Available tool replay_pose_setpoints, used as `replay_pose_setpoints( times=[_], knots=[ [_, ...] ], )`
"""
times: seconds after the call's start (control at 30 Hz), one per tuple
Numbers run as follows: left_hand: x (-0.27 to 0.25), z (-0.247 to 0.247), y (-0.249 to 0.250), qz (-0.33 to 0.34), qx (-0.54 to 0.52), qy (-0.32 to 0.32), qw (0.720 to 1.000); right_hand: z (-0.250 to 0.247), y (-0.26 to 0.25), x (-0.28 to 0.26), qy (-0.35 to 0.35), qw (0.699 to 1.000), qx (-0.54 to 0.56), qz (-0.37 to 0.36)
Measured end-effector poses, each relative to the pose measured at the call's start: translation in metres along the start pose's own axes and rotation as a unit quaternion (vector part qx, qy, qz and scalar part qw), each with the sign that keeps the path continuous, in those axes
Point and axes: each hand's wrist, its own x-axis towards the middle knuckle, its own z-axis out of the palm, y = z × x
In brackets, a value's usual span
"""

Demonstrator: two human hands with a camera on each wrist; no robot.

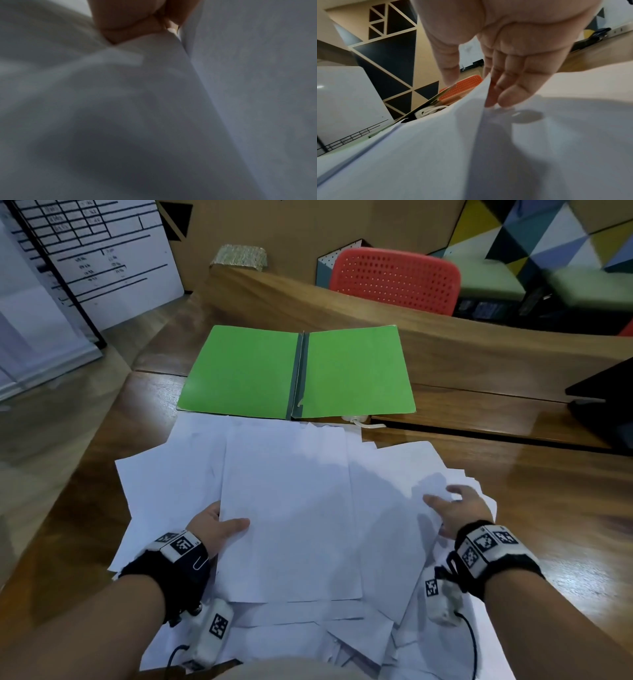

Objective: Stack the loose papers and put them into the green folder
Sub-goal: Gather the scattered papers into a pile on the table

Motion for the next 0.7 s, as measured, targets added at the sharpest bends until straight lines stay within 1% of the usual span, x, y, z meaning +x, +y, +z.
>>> replay_pose_setpoints(
  times=[0.07,0.1,0.13,0.2,0.23,0.27,0.3,0.33,0.37,0.4,0.43,0.47,0.5,0.53,0.6,0.67,0.7],
  knots=[
    [-0.002,0.001,0.001,0.003,-0.003,0.003,1.0,0.002,-0.007,0.004,-0.01,0.999,-0.031,-0.004],
    [-0.002,0.002,0.002,0.006,-0.002,0.003,1.0,0.002,-0.008,0.007,-0.006,0.998,-0.056,-0.011],
    [-0.003,0.002,0.003,0.005,-0.003,0.001,1.0,0.0,-0.008,0.008,0.012,0.998,-0.067,-0.011],
    [-0.002,0.002,0.003,0.0,-0.014,-0.004,1.0,-0.007,-0.004,0.01,0.055,0.998,-0.034,0.011],
    [-0.002,0.002,0.003,0.0,-0.018,-0.008,1.0,-0.009,-0.002,0.009,0.062,0.998,-0.011,0.027],
    [-0.002,0.001,0.003,0.0,-0.019,-0.01,1.0,-0.008,0.002,0.008,0.054,0.998,-0.008,0.036],
    [-0.001,0.001,0.002,-0.002,-0.021,-0.012,1.0,-0.004,0.005,0.005,0.023,0.999,-0.029,0.038],
    [-0.001,0.001,0.002,-0.003,-0.025,-0.013,1.0,0.001,0.007,0.0,-0.026,0.997,-0.064,0.035],
    [-0.002,0.001,0.002,-0.003,-0.029,-0.013,0.999,0.008,0.009,-0.005,-0.081,0.991,-0.107,0.028],
    [-0.001,0.001,0.001,-0.003,-0.031,-0.012,0.999,0.014,0.009,-0.012,-0.129,0.978,-0.164,0.016],
    [-0.001,0.001,0.001,-0.003,-0.029,-0.011,1.0,0.019,0.007,-0.017,-0.151,0.963,-0.222,-0.003],
    [0.0,0.001,0.0,0.0,-0.027,-0.012,1.0,0.023,0.005,-0.021,-0.14,0.955,-0.261,-0.021],
    [0.002,0.0,-0.001,0.003,-0.026,-0.012,1.0,0.027,0.003,-0.023,-0.116,0.955,-0.272,-0.033],
    [0.003,-0.001,-0.002,0.005,-0.023,-0.013,1.0,0.03,0.0,-0.028,-0.094,0.961,-0.257,-0.034],
    [0.004,-0.002,-0.003,0.006,-0.015,-0.014,1.0,0.038,-0.003,-0.033,-0.059,0.984,-0.169,-0.005],
    [0.004,-0.001,-0.002,0.006,-0.014,-0.011,1.0,0.046,-0.008,-0.035,-0.047,0.995,-0.083,0.03],
    [0.003,-0.001,-0.002,0.005,-0.013,-0.01,1.0,0.049,-0.009,-0.035,-0.051,0.996,-0.064,0.038]
  ],
)
